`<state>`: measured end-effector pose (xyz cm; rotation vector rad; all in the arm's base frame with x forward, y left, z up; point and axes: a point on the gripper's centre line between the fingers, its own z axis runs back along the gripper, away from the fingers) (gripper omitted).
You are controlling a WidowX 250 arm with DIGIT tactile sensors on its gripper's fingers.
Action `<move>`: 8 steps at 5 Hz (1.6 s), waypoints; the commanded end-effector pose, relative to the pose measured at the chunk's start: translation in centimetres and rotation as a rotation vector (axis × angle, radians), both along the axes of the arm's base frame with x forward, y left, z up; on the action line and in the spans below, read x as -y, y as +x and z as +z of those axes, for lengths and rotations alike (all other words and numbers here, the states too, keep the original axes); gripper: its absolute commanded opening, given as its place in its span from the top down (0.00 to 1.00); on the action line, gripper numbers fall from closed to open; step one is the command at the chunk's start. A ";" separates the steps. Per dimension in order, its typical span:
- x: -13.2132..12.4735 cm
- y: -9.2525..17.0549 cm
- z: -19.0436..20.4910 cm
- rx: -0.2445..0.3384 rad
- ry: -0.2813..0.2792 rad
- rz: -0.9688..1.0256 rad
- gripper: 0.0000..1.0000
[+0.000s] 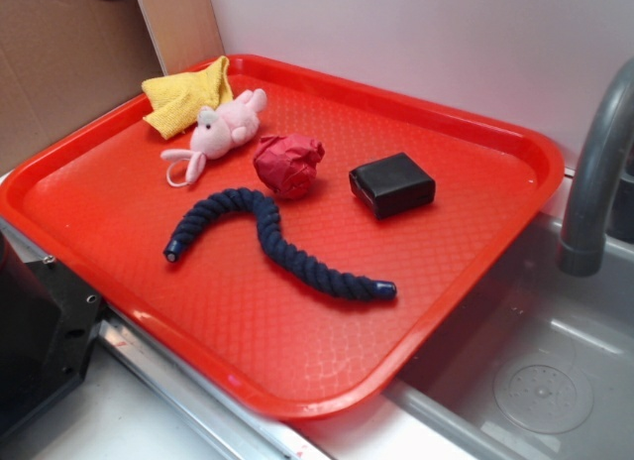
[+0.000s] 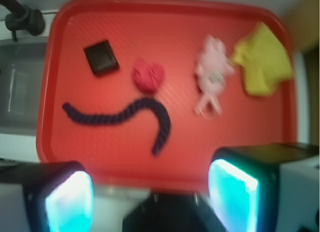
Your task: Grab the black box.
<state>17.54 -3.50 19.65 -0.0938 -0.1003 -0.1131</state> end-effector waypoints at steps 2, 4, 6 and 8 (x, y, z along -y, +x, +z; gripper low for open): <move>7.4 9.1 -5.4 0.079 0.045 -0.177 0.00; 8.8 10.7 -9.8 0.001 0.064 -0.220 0.00; 7.6 11.3 -12.6 -0.056 0.105 -0.230 0.00; 8.9 12.2 -15.9 -0.060 0.083 -0.401 0.00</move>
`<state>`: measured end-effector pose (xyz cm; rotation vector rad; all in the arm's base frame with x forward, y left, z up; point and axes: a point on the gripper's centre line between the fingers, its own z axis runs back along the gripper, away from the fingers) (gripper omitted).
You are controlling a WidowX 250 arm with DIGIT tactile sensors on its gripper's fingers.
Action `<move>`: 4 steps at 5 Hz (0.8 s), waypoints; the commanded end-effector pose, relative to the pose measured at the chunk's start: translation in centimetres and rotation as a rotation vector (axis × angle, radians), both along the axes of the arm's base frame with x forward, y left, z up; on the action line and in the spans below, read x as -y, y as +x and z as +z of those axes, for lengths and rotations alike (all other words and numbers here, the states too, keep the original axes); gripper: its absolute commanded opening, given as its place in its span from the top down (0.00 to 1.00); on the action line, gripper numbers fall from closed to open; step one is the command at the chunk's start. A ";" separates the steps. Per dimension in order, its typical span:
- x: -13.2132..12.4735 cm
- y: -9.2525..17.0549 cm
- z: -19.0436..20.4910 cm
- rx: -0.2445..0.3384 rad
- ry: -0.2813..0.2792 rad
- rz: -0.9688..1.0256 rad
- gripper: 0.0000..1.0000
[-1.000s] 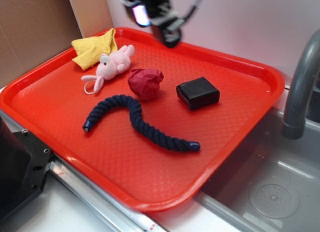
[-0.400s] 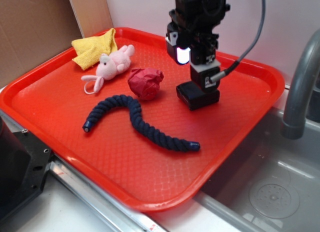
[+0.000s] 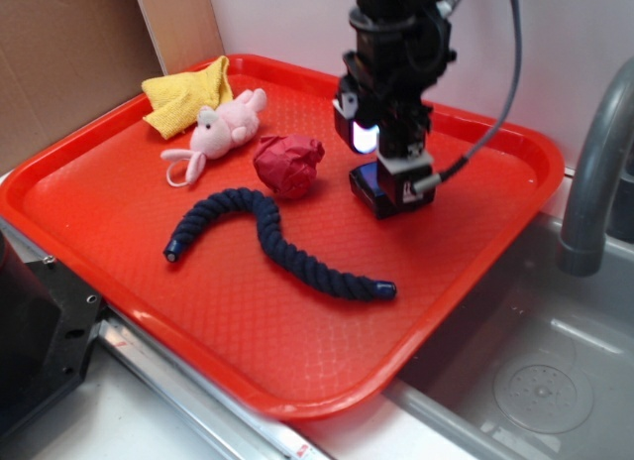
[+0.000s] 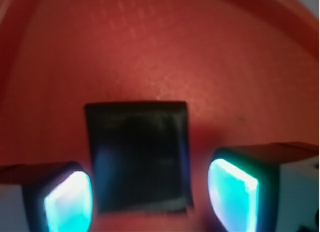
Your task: Grab the black box.
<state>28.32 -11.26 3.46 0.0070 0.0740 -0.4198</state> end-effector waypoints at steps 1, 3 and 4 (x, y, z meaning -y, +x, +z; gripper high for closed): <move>0.8 1.4 -0.8 0.053 -0.052 -0.061 0.00; 0.3 1.3 -0.4 0.059 -0.022 0.011 1.00; -1.8 0.9 3.5 0.029 -0.029 0.077 1.00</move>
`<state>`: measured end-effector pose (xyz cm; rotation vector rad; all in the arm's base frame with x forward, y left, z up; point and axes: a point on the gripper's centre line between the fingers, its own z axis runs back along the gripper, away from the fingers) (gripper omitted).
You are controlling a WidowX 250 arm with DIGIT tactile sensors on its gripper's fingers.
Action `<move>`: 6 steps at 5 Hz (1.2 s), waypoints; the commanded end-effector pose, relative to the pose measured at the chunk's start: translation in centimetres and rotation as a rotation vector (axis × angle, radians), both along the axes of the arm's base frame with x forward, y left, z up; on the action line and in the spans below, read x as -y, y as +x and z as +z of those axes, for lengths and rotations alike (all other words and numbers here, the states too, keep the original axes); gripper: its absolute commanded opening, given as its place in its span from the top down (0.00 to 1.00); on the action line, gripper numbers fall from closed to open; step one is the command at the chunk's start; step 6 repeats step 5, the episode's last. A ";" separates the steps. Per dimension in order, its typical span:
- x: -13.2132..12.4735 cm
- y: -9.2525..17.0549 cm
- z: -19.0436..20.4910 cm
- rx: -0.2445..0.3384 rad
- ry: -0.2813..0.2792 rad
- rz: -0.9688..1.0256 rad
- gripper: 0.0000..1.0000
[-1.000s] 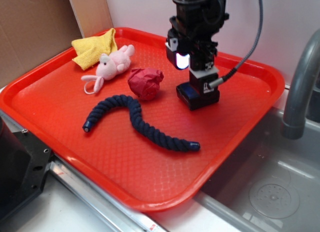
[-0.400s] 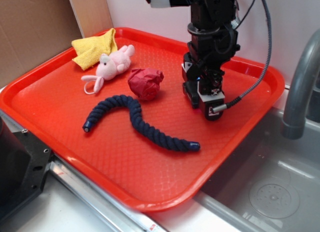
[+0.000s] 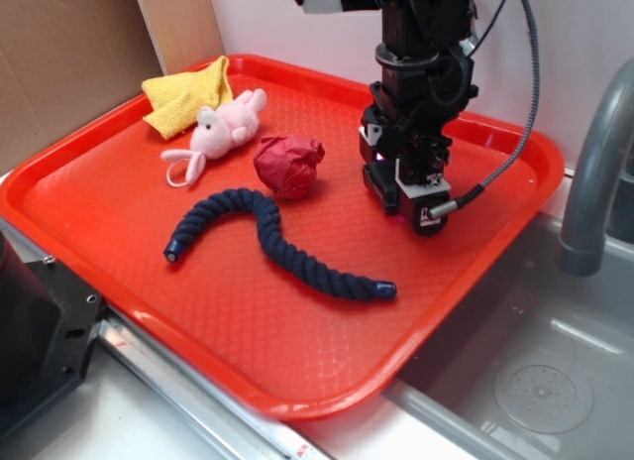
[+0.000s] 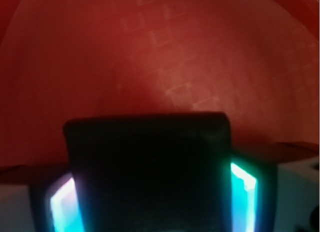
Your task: Grab the black box.
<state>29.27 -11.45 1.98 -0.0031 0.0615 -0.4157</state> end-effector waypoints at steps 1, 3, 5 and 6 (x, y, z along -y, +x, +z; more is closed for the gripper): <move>-5.3 -1.9 9.8 0.028 -0.109 0.143 1.00; -8.3 -7.7 18.8 0.159 -0.065 0.293 1.00; -8.1 -9.1 18.9 0.160 -0.047 0.417 1.00; -8.1 -9.1 18.9 0.160 -0.047 0.417 1.00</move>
